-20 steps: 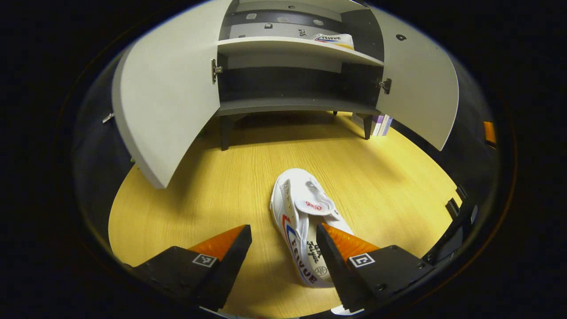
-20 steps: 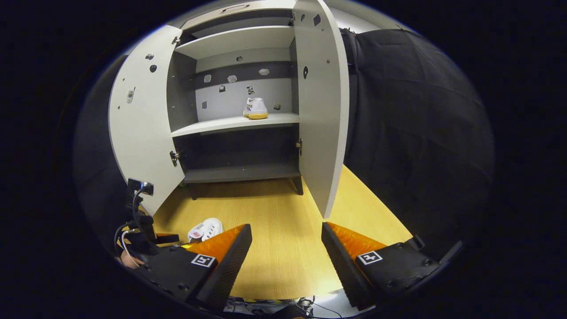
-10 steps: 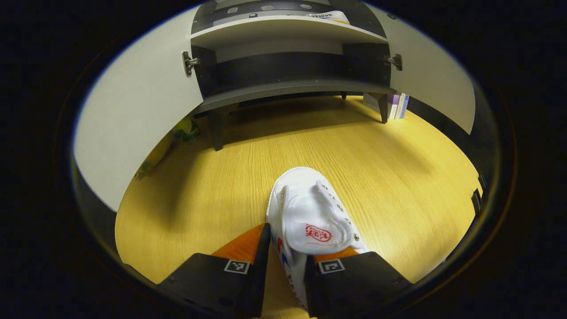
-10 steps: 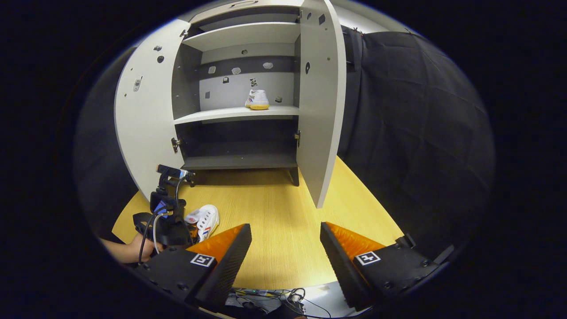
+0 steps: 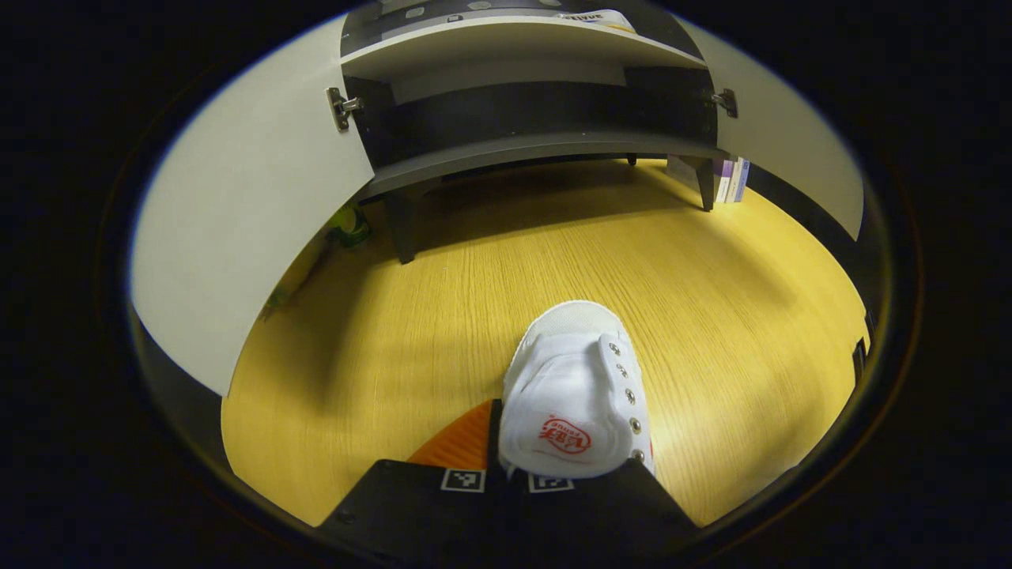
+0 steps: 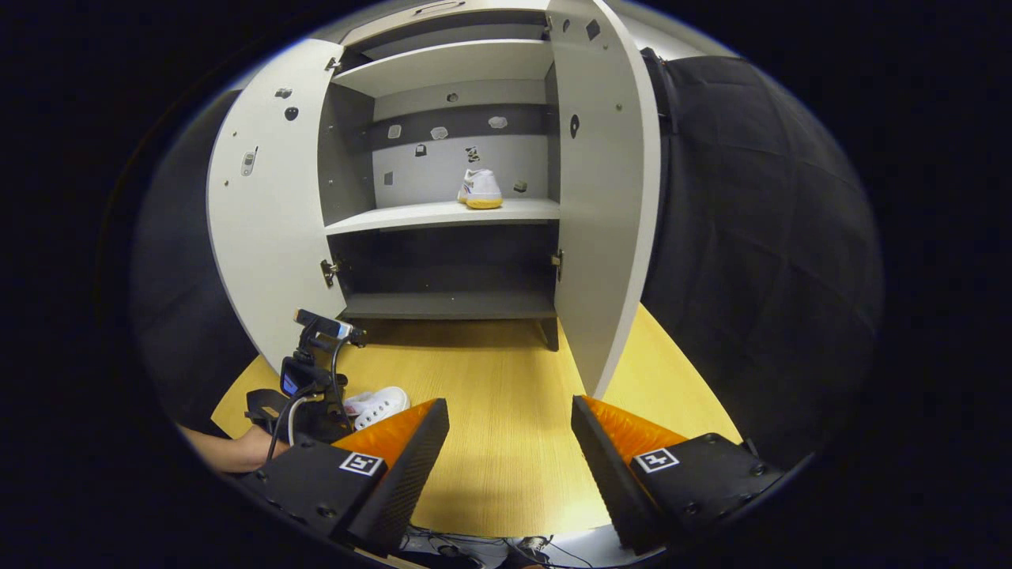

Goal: Grab one shoe with the right hand and put it into the shoe cabinet, grab the other shoe with the left hand and put it into the shoe cabinet; then close the right door with the right hand and the left door with the left hand.

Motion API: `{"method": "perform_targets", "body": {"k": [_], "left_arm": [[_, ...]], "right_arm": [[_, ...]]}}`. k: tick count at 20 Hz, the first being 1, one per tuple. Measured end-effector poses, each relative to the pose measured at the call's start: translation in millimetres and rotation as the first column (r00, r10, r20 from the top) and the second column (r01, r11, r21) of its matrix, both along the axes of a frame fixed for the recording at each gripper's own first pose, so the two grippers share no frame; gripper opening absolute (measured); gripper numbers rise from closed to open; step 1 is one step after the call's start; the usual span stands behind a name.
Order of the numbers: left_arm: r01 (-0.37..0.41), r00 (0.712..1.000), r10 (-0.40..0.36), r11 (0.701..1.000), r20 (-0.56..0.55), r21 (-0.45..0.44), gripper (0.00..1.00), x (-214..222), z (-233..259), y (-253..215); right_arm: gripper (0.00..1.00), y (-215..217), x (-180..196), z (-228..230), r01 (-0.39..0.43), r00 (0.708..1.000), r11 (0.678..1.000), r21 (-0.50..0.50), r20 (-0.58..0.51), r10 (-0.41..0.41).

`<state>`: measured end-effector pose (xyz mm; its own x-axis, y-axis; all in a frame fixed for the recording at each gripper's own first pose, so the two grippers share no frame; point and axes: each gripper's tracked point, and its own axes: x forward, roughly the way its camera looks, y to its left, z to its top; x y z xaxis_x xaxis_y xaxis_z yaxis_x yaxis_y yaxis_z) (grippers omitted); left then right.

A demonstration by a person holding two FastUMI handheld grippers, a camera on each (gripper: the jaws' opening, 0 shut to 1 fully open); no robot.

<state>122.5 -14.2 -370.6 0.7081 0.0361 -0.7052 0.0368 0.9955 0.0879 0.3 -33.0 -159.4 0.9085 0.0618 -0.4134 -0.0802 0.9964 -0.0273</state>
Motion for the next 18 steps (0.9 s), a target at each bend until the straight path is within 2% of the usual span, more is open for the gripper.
{"method": "perform_targets", "body": {"k": [2, 6, 13, 18], "left_arm": [[-0.044, 0.999, 0.044, 0.998, 0.016, -0.047, 0.05, -0.9, 11.9, -2.6], [-0.053, 0.993, 0.055, 0.998, 0.107, -0.021, 0.05, 4.5, 64.8, 1.9], [-0.063, 0.969, 0.077, 0.996, 0.233, -0.067, 0.05, 5.0, 187.5, -5.0], [-0.073, 0.939, 0.115, 0.988, 0.324, -0.140, 0.05, 34.9, 281.7, -10.3]], "right_arm": [[0.99, 6.5, 7.6, 3.0, -0.031, 0.999, 0.999, 0.013, 0.010, 0.031], [0.99, 18.7, 20.2, 7.5, -0.102, 0.994, 0.995, 0.017, 0.031, 0.101], [0.99, 26.0, 22.7, 17.0, -0.208, 0.974, 0.978, -0.019, 0.086, 0.209], [0.99, 24.2, 22.4, 15.5, -0.250, 0.964, 0.968, -0.001, 0.093, 0.249]]}}
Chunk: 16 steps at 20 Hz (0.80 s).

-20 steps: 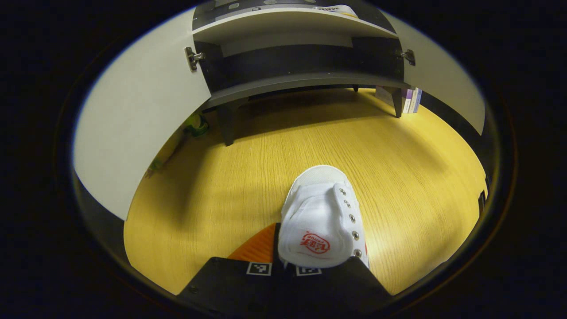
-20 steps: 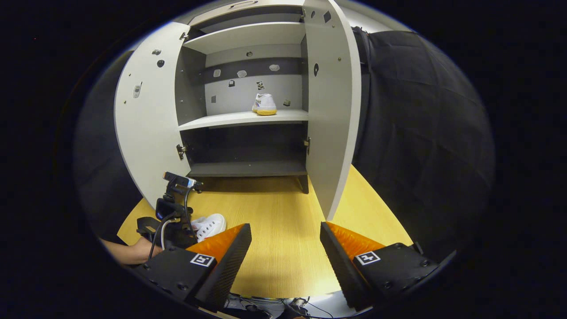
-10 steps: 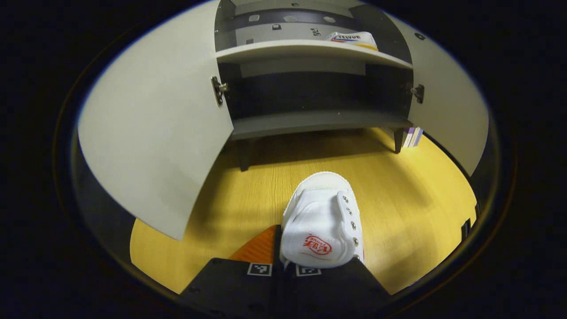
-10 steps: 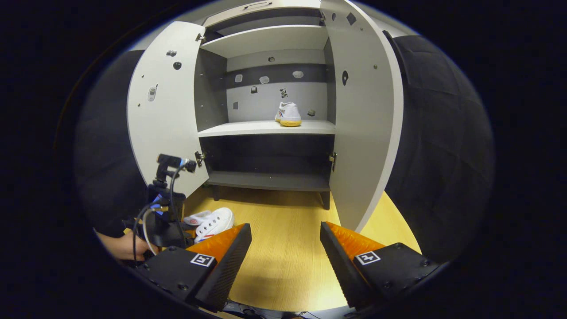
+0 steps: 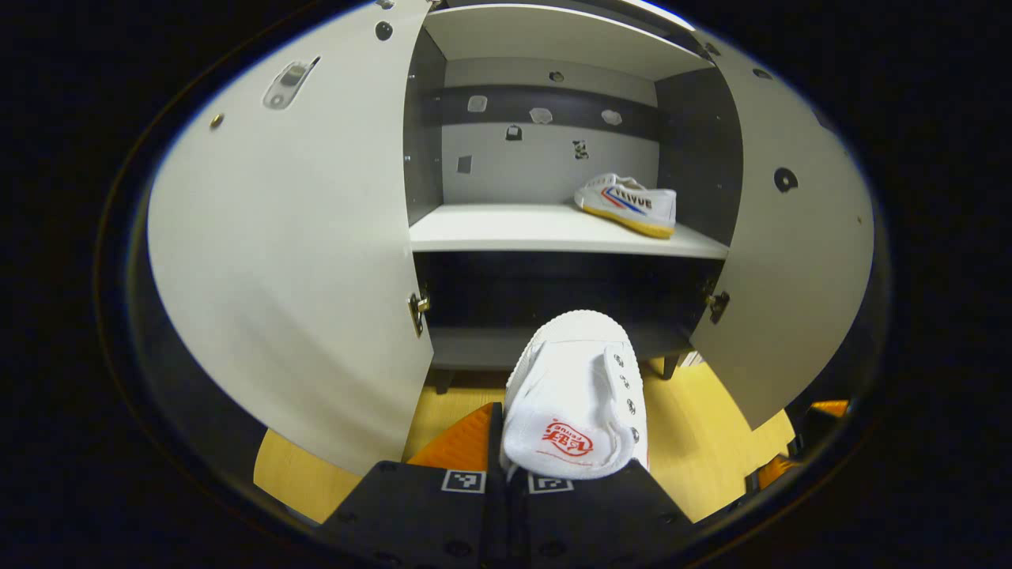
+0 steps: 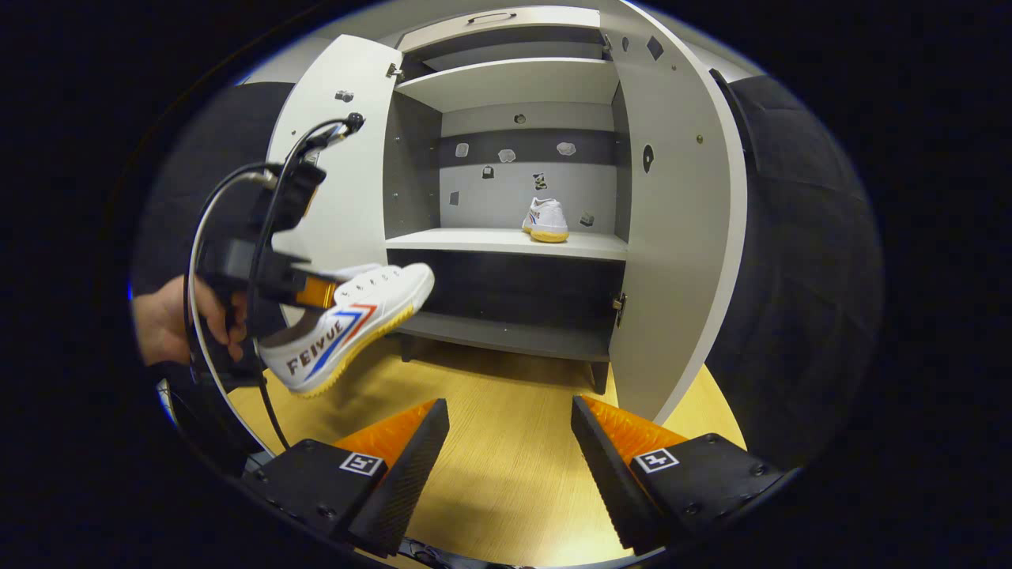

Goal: Grab one shoe with the right hand and put it into the shoe cabinet, grab the other shoe with the left hand and put it into the shoe cabinet; then close the right door with the right hand and the left door with the left hand.

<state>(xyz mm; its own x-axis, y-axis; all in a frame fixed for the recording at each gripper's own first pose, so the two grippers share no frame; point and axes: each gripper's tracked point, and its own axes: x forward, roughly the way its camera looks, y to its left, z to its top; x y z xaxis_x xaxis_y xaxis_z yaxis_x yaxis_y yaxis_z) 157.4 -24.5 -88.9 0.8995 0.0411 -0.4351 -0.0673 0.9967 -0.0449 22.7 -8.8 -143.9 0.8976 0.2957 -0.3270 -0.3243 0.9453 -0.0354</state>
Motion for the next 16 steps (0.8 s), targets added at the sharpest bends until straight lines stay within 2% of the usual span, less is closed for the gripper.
{"method": "perform_targets", "body": {"k": [4, 9, 13, 16], "left_arm": [[-0.006, 0.997, 0.007, 1.000, 0.082, -0.010, 0.05, 43.9, 68.4, -4.9], [-0.029, 0.987, 0.027, 1.000, 0.159, 0.007, 0.05, 116.0, 128.1, -4.9], [-0.098, 0.982, 0.096, 0.995, 0.165, 0.005, 0.05, 170.0, 150.7, 11.3], [-0.105, 0.988, 0.102, 0.994, 0.114, 0.022, 0.05, 218.1, 144.0, 21.7]], "right_arm": [[0.99, -8.0, 3.4, 0.0, 0.006, 1.000, 0.999, 0.034, 0.001, -0.006], [0.99, -13.4, 6.9, -8.0, -0.011, 1.000, 0.999, 0.045, -0.005, 0.012], [0.99, -24.6, 16.0, -6.7, 0.006, 1.000, 0.998, 0.059, -0.001, -0.006], [0.99, -32.5, 18.3, -5.9, 0.012, 1.000, 0.997, 0.074, 0.002, -0.012]]}}
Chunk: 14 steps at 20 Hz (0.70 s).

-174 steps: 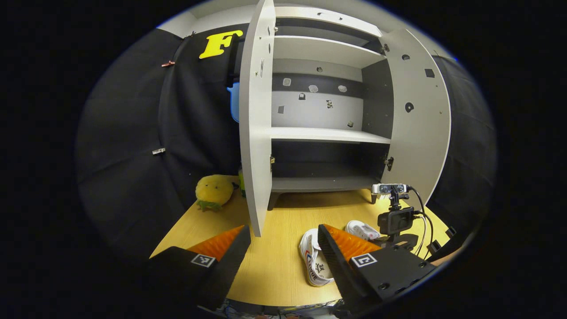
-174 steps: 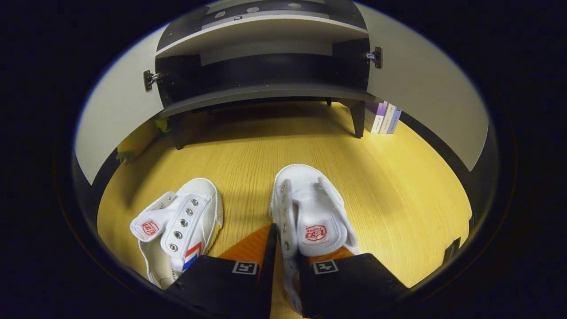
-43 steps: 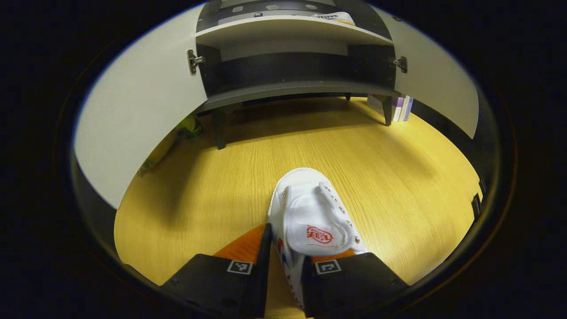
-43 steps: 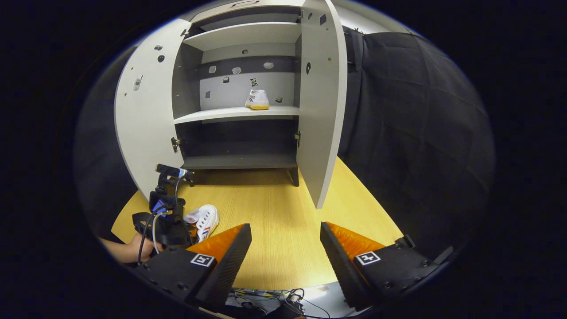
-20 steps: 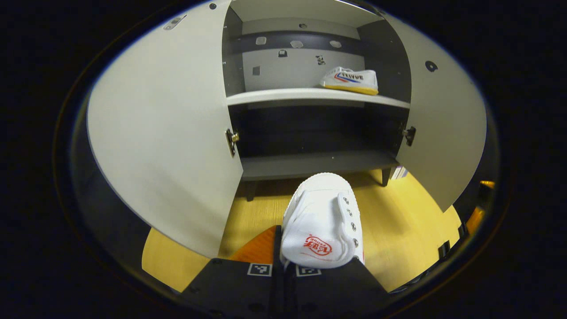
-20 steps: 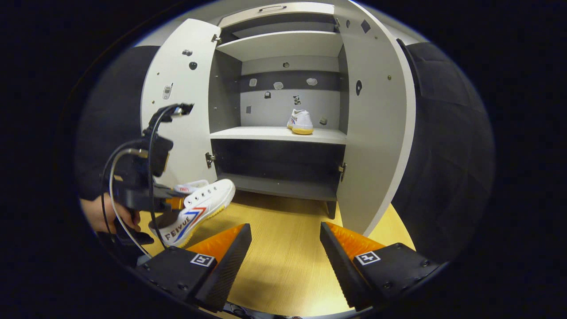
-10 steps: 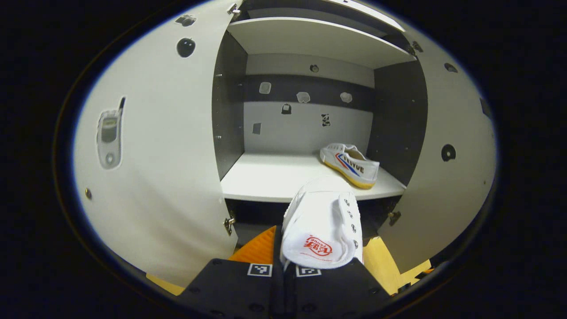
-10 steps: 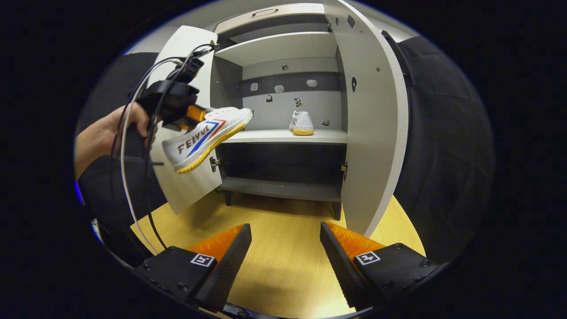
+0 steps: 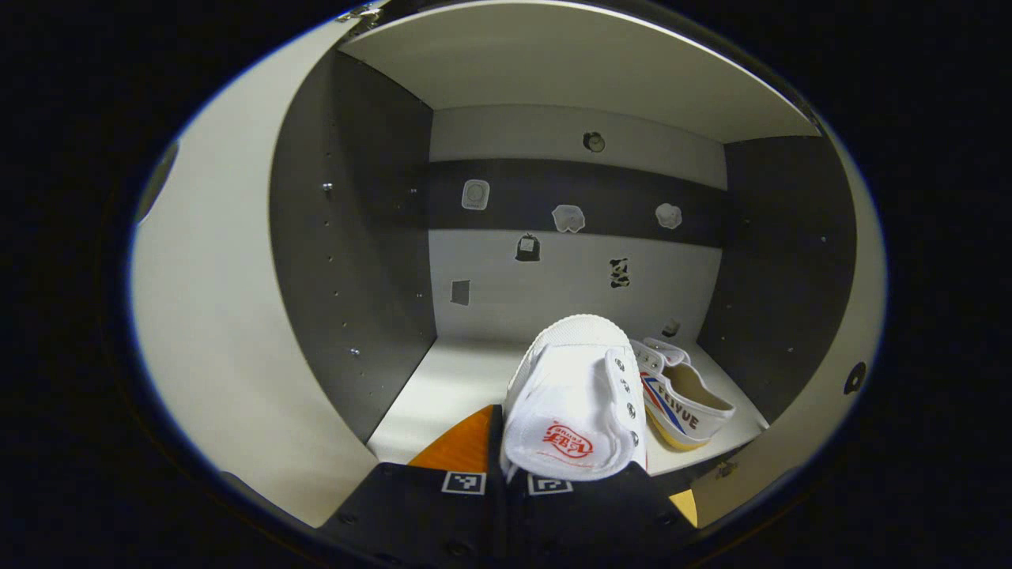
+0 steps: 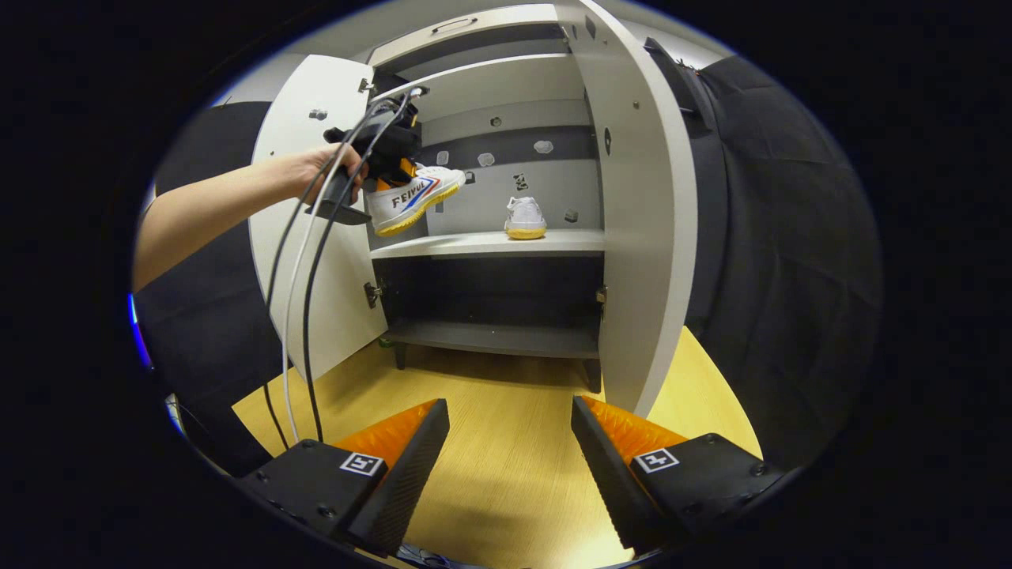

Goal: Grab one shoe with the right hand and put it into the shoe cabinet, grab the other shoe with the left hand and put it into the shoe cabinet; then close the right door with the right hand and the left door with the left hand.

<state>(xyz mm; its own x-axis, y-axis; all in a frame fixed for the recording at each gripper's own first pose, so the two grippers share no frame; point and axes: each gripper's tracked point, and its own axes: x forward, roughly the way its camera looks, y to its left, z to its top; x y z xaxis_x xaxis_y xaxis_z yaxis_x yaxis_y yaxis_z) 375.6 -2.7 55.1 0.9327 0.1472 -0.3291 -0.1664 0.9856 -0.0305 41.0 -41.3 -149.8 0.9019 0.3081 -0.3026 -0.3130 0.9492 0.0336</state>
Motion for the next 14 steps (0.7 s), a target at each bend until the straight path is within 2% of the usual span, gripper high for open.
{"method": "perform_targets", "body": {"k": [5, 7, 9, 14], "left_arm": [[-0.017, 0.992, 0.030, 0.995, -0.120, 0.103, 0.05, 74.3, -22.3, 19.4], [-0.009, 0.986, 0.024, 0.996, -0.166, 0.091, 0.05, 97.1, -31.5, 20.9], [-0.004, 0.975, 0.020, 0.997, -0.223, 0.073, 0.05, 113.0, -42.3, 22.0], [0.015, 0.947, 0.033, 0.989, -0.321, 0.147, 0.05, 132.2, -66.1, 24.9]], "right_arm": [[0.99, -9.6, -0.8, -2.2, -0.006, 1.000, 1.000, -0.007, 0.007, 0.006], [0.99, -13.8, -2.3, -0.9, -0.005, 1.000, 1.000, -0.007, 0.012, 0.006], [0.99, -18.9, -2.5, -1.8, 0.001, 1.000, 1.000, -0.017, 0.015, 0.000], [0.99, -37.0, -2.9, -4.6, 0.038, 0.999, 0.999, -0.026, 0.002, -0.038]]}}
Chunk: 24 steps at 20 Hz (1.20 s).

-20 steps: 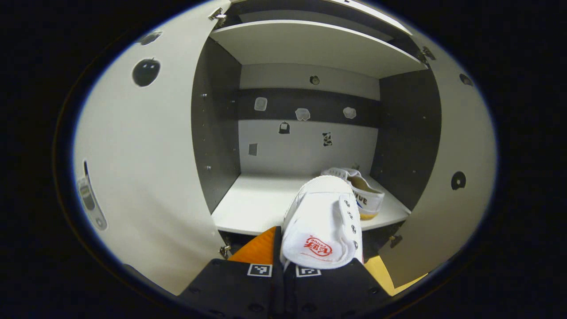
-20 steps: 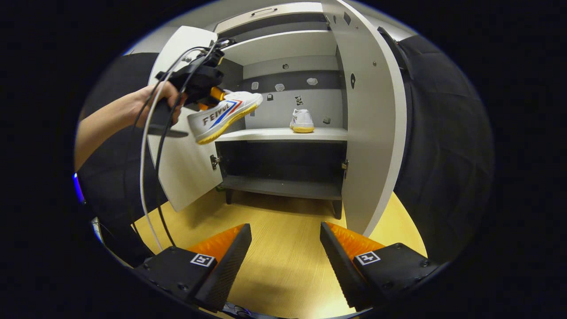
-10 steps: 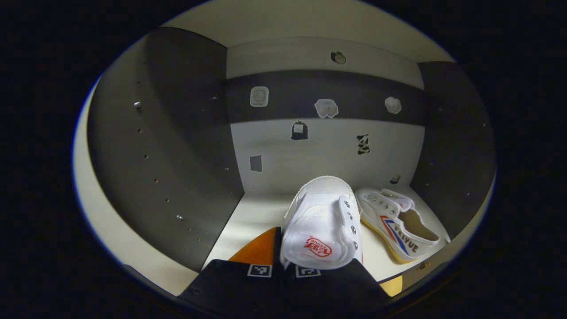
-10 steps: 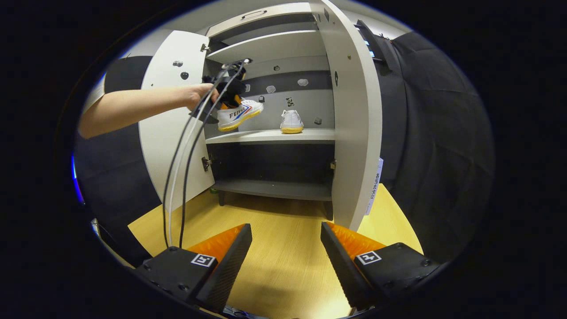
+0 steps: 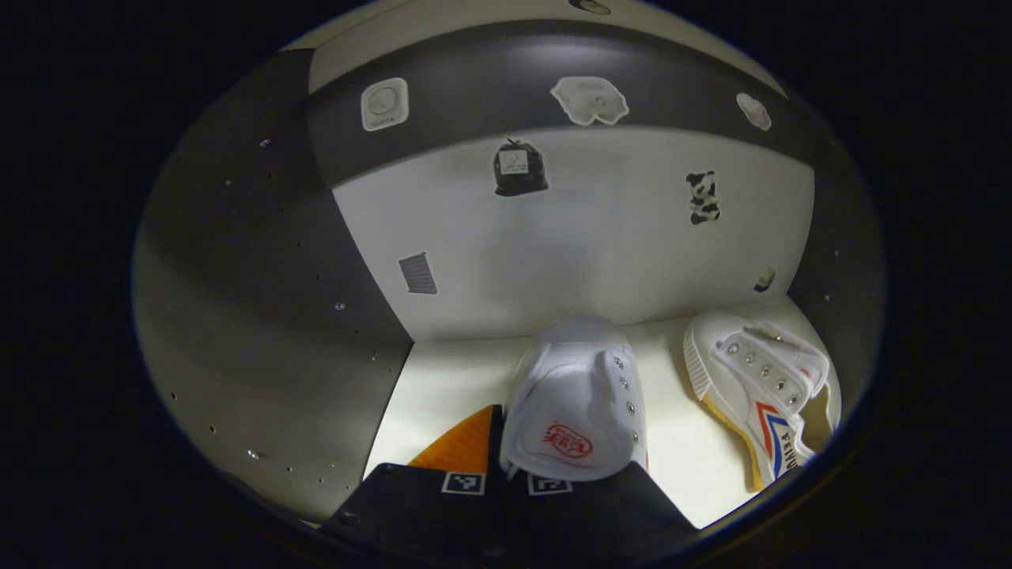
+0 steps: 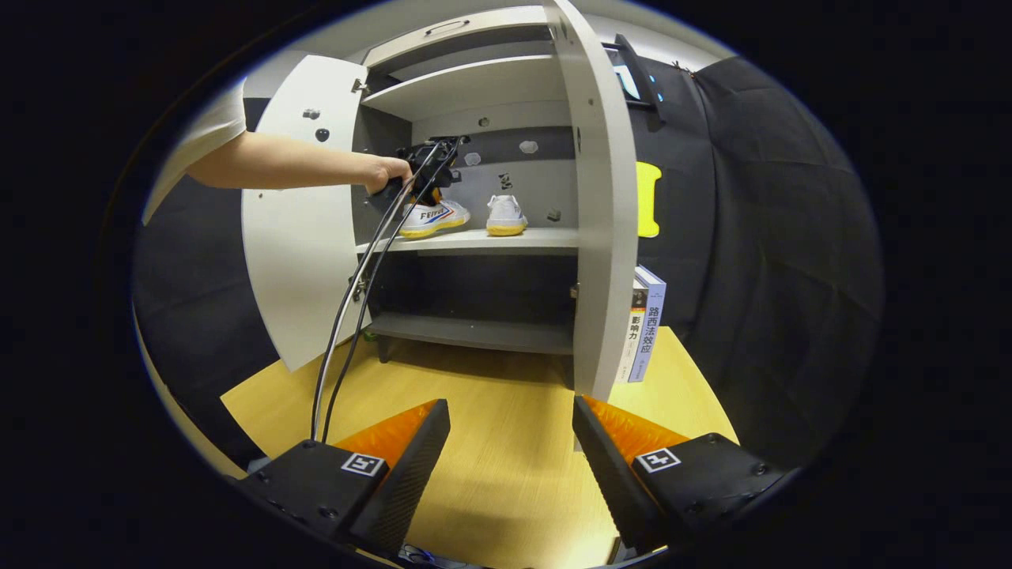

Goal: Grab one shoe with the right hand and put it into the shoe cabinet, grab the other shoe with the left hand and put it into the shoe cabinet; then close the right door with the right hand and the left door with the left hand.

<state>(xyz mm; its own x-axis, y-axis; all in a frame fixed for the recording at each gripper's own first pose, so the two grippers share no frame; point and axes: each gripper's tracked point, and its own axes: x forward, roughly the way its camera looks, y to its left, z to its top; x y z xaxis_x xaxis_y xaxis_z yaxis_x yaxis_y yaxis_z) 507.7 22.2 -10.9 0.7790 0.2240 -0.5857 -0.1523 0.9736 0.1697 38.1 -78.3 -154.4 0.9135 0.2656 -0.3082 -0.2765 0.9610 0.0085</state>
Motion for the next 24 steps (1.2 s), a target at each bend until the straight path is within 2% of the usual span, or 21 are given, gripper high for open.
{"method": "perform_targets", "body": {"k": [4, 5, 6, 7, 8, 12, 13, 16, 19, 22, 24], "left_arm": [[0.009, 1.000, -0.009, 1.000, -0.017, -0.027, 0.10, 0.1, -7.0, -7.0], [0.016, 0.999, -0.017, 1.000, -0.027, -0.023, 0.17, -4.0, -5.2, -8.1], [0.019, 1.000, -0.019, 1.000, -0.022, -0.020, 0.19, -9.2, -0.1, -7.5], [0.021, 1.000, -0.021, 1.000, -0.005, -0.013, 0.30, -13.4, 7.3, -5.3], [0.024, 1.000, -0.024, 1.000, 0.009, -0.008, 0.35, -21.6, 13.9, -4.3], [0.066, 0.993, -0.066, 0.998, 0.094, 0.002, 0.92, -66.3, 40.0, -7.4], [0.084, 0.989, -0.083, 0.996, 0.121, -0.004, 0.98, -81.0, 46.2, -12.3], [0.148, 0.967, -0.139, 0.989, 0.214, -0.025, 0.96, -133.6, 65.3, -33.5], [0.211, 0.928, -0.181, 0.976, 0.325, -0.060, 0.96, -189.6, 83.1, -53.3], [0.235, 0.894, -0.177, 0.967, 0.412, -0.094, 0.96, -248.3, 88.0, -61.7], [0.251, 0.867, -0.186, 0.965, 0.462, -0.082, 0.96, -284.8, 85.2, -62.5]], "right_arm": [[0.99, -3.7, 0.6, 0.9, 0.017, 1.000, 1.000, 0.016, -0.007, -0.017], [0.99, -3.8, 0.6, 0.3, 0.018, 1.000, 1.000, 0.014, -0.008, -0.018], [0.99, -2.9, 0.6, 0.6, 0.018, 1.000, 1.000, 0.014, -0.008, -0.018], [0.99, -1.9, -0.2, 1.7, 0.016, 1.000, 1.000, 0.015, -0.007, -0.016], [0.99, -0.8, -0.2, 2.6, 0.016, 1.000, 1.000, 0.014, -0.005, -0.016], [0.99, 3.8, -3.8, 10.2, 0.017, 1.000, 1.000, 0.025, 0.001, -0.017], [0.99, 5.8, -5.7, 13.2, 0.019, 1.000, 0.999, 0.028, 0.003, -0.019], [0.99, 10.1, -10.9, 25.6, 0.030, 0.999, 0.999, 0.020, 0.023, -0.031], [0.99, 13.2, -18.8, 40.5, 0.048, 0.998, 0.999, 0.012, 0.043, -0.049], [0.99, 13.8, -28.0, 56.0, 0.082, 0.994, 0.997, 0.001, 0.069, -0.082], [0.99, 13.2, -34.1, 68.3, 0.117, 0.989, 0.993, 0.001, 0.088, -0.117]]}}
